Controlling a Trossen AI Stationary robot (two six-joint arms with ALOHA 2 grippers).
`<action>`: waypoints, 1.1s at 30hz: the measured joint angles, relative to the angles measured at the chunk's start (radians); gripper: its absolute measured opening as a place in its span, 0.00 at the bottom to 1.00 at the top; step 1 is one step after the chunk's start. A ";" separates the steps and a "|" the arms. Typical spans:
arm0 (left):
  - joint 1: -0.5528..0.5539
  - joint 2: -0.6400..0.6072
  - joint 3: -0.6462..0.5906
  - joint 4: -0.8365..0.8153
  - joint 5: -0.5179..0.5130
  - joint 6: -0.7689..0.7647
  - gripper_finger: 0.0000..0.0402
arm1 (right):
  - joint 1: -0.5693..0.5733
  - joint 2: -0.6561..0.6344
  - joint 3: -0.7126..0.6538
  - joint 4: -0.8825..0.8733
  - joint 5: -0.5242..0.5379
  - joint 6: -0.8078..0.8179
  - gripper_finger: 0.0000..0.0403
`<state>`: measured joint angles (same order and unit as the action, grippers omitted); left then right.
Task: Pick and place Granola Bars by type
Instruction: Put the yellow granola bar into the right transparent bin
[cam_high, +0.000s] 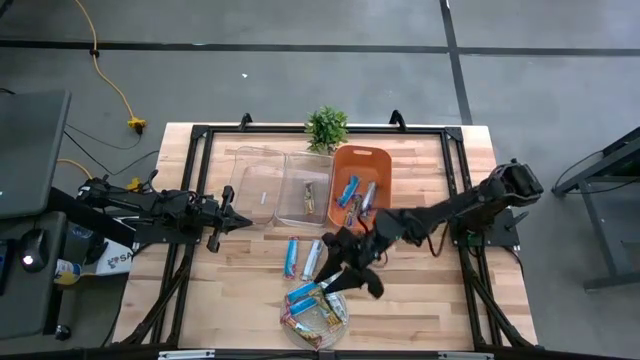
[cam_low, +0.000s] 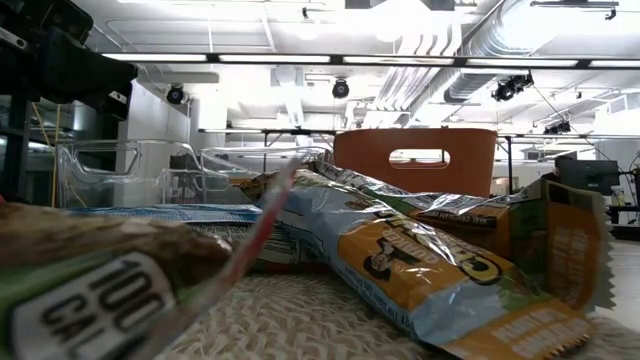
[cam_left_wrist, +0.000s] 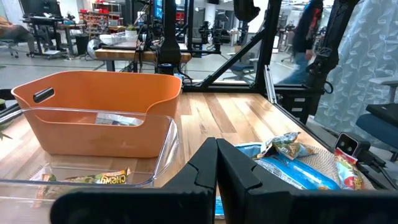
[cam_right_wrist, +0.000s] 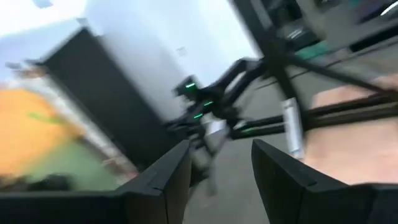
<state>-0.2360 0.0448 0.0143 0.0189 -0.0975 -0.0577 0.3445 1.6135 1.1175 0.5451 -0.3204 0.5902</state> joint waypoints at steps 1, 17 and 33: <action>0.000 0.000 0.000 0.000 0.000 0.000 0.00 | 0.027 0.000 0.002 -0.009 0.060 -0.048 0.38; 0.000 0.000 0.000 0.000 0.000 0.000 0.00 | 0.207 0.160 0.552 -0.800 0.822 -0.065 0.38; 0.000 0.000 0.000 0.000 0.000 0.000 0.00 | 0.193 0.350 0.579 -1.150 0.638 0.522 0.38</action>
<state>-0.2362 0.0447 0.0141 0.0190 -0.0975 -0.0574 0.5377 1.9634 1.6970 -0.6046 0.3181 1.1123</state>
